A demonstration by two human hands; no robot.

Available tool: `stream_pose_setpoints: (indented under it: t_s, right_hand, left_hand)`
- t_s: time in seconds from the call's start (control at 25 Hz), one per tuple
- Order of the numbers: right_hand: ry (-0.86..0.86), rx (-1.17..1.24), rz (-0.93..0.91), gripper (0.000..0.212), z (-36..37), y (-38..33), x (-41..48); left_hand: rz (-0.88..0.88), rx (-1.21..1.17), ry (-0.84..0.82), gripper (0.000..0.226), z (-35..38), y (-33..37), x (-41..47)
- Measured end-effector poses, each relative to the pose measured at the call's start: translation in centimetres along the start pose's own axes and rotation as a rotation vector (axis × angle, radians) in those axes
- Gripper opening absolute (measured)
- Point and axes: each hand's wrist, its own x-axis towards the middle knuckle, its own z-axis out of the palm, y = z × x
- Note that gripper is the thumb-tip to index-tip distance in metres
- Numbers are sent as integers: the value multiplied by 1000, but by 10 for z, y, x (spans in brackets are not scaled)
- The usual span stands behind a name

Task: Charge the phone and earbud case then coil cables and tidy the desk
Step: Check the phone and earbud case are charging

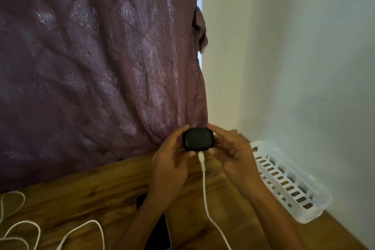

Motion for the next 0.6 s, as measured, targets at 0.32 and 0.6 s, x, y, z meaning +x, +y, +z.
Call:
stream_pose_setpoints:
  t_s: [0.32,0.6]
  right_hand:
    - [-228,-104,341,54,34,107,-15]
    - [-326,-222,516,59,53,181,-29]
  left_hand:
    - [-257,281,-61,59,4,-112,-42]
    - [-284,566,-140,54,14,-166,-70]
